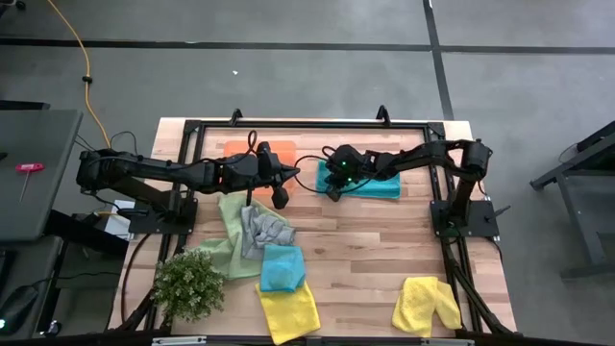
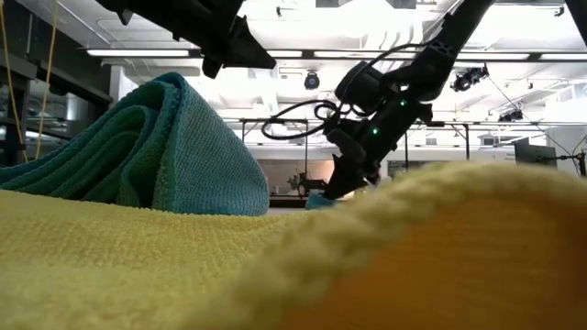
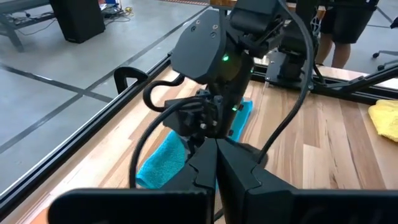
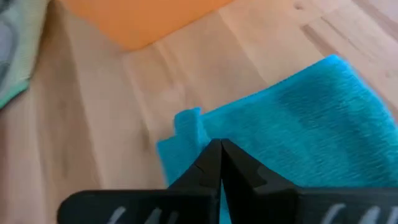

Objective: Fold microfiber towels
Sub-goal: Fold the top blue microfiber cloth

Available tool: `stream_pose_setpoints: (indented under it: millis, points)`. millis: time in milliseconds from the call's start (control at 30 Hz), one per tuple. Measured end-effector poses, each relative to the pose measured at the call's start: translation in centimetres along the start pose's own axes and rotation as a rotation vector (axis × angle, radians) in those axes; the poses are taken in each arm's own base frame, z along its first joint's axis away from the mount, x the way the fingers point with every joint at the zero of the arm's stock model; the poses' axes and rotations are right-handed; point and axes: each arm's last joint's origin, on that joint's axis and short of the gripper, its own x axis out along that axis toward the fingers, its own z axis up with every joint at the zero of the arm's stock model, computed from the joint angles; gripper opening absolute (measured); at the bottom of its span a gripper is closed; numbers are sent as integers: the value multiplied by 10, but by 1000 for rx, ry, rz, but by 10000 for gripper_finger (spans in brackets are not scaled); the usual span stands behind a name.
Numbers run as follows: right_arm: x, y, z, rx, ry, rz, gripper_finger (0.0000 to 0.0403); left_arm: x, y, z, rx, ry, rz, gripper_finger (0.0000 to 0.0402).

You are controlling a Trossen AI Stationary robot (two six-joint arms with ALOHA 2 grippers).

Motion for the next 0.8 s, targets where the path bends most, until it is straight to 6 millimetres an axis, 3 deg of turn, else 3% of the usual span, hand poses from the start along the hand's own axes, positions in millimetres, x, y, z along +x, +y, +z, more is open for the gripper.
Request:
stream_pose_setpoints:
  millis: [400, 633, 800]
  points:
    - [-8, 16, -4, -47, 62, 101, 2, 0, 0, 0, 0, 0, -1, 0]
    - [-54, 15, 5, -57, 56, -133, 2, 0, 0, -1, 3, 7, -2, 0]
    - [-81, 8, -21, -4, 77, -298, 2, -1, -3, -1, 7, 7, -13, 0]
